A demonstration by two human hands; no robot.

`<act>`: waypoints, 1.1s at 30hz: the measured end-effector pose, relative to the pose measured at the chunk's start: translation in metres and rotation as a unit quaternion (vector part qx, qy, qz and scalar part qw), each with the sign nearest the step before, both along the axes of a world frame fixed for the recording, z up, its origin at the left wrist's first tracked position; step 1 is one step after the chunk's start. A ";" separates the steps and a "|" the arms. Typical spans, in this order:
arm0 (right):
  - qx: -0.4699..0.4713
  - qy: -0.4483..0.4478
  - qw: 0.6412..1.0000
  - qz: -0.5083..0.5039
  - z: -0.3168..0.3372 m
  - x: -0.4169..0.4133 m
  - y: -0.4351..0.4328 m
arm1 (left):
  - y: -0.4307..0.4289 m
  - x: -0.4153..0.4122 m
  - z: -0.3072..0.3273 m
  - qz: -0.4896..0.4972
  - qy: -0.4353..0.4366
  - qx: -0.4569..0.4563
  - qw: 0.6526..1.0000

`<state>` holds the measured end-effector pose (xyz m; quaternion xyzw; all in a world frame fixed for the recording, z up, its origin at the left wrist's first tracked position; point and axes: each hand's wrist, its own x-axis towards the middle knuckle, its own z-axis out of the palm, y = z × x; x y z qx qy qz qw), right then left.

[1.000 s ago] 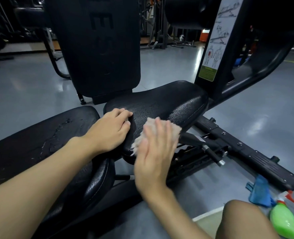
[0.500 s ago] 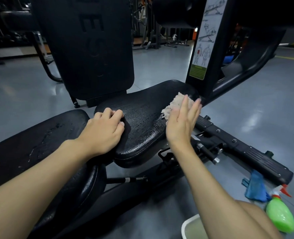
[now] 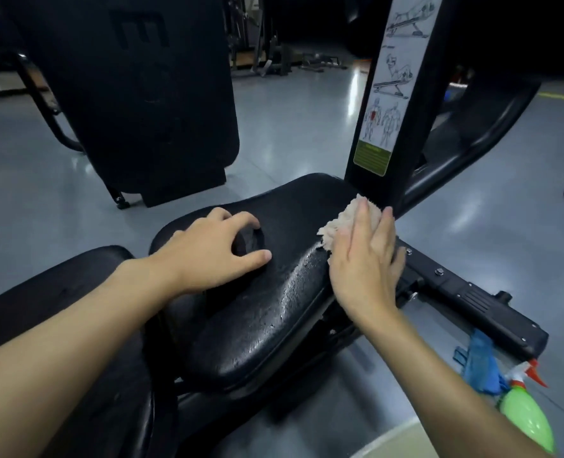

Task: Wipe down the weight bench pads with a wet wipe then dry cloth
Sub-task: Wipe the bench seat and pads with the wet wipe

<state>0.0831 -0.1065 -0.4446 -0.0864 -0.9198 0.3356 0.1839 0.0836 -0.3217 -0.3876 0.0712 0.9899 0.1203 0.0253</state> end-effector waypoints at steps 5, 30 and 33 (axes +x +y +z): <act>-0.103 -0.034 0.993 -0.045 0.014 0.008 -0.008 | -0.018 -0.020 0.013 0.050 -0.193 0.000 0.980; 0.270 -0.231 0.931 0.084 0.082 -0.111 -0.016 | 0.003 -0.019 0.018 0.085 -0.287 0.006 0.954; 0.288 -0.218 0.924 0.122 0.081 -0.118 -0.013 | -0.003 -0.022 0.025 0.085 -0.291 0.038 0.952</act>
